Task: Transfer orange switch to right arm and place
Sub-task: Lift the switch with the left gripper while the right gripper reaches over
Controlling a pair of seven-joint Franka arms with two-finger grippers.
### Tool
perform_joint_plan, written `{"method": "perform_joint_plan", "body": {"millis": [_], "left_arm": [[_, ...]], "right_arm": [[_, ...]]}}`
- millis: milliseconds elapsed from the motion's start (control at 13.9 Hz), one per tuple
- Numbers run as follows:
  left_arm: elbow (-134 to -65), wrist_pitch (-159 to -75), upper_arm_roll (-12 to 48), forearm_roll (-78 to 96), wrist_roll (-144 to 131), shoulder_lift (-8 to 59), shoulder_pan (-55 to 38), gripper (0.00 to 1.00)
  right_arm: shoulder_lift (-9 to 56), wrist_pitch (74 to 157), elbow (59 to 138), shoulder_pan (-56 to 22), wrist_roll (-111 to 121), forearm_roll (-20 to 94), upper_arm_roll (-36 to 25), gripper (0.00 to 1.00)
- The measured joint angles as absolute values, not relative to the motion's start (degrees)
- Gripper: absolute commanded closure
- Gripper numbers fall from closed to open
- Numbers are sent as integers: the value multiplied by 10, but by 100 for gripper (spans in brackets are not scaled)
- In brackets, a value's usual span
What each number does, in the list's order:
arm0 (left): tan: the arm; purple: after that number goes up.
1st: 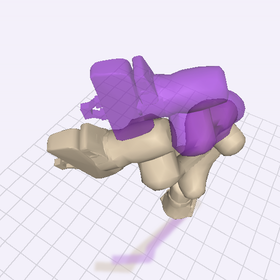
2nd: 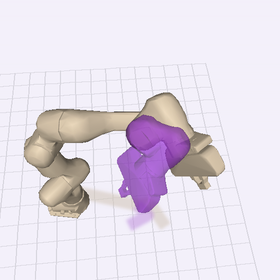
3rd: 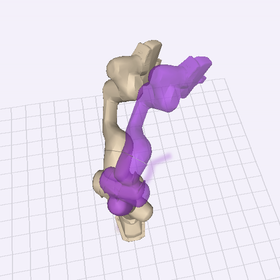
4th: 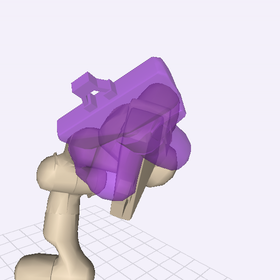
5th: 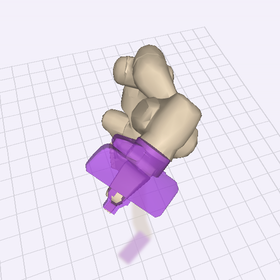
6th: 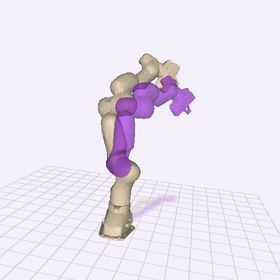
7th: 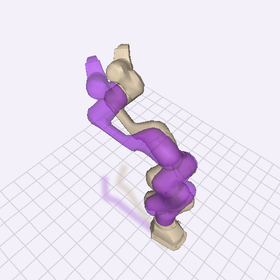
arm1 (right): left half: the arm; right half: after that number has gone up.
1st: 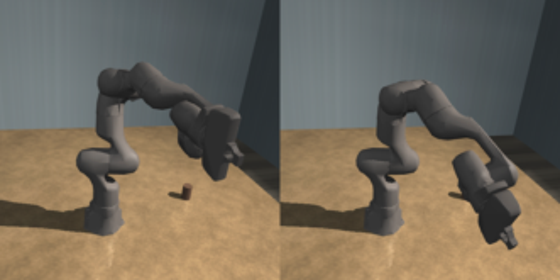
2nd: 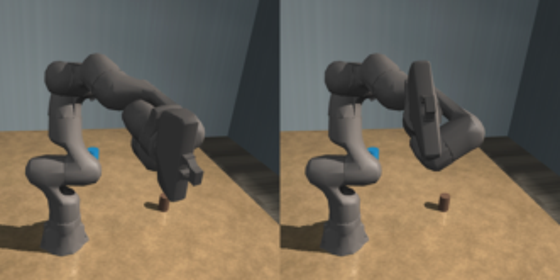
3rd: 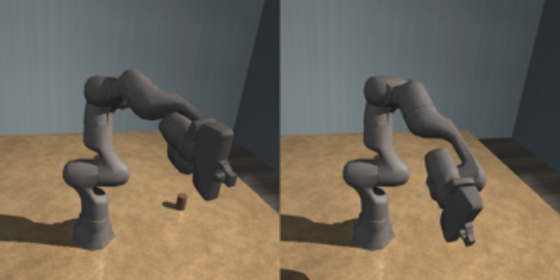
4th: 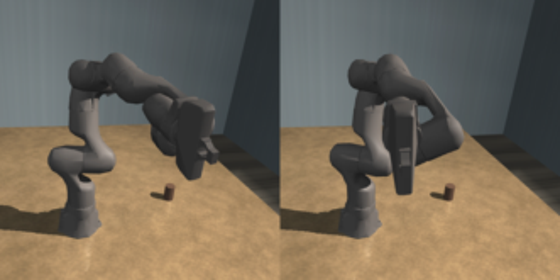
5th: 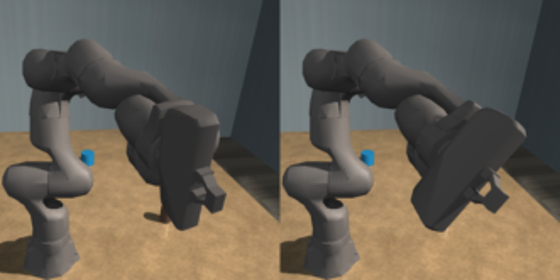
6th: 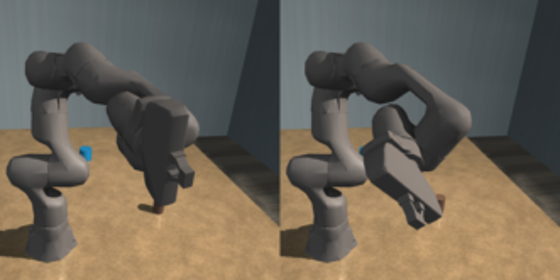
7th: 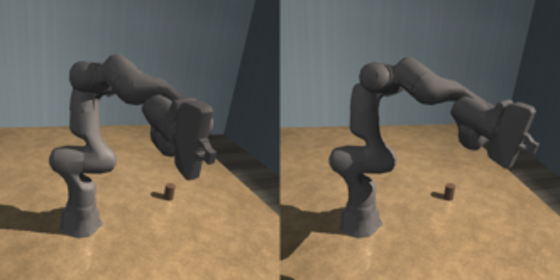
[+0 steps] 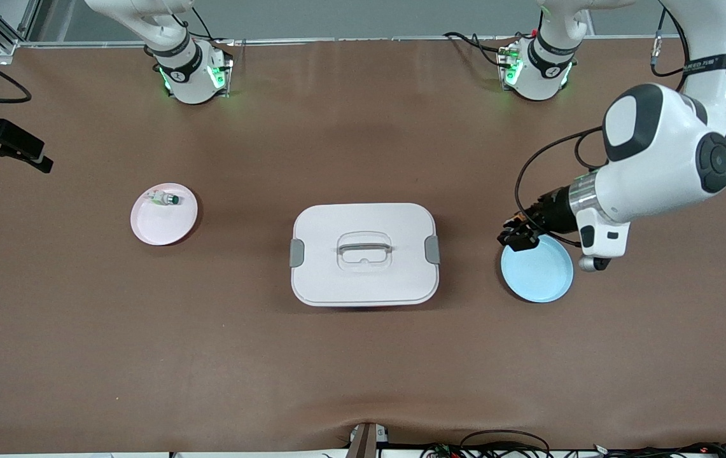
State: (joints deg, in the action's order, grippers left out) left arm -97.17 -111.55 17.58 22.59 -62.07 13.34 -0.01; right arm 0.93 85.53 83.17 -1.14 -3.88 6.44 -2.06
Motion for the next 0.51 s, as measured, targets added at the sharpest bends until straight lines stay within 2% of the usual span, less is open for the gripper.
{"method": "perform_joint_plan", "body": {"millis": [216,505], "left_arm": [[-935,-1119,208,231,-803,132,-18,80],[-921,-1165,212,235,-945,134,-75,80]], "right_arm": [[9,854,832,-17,-53,93,-20,0],[9,863,838,-35,-114,181,-20,0]]}}
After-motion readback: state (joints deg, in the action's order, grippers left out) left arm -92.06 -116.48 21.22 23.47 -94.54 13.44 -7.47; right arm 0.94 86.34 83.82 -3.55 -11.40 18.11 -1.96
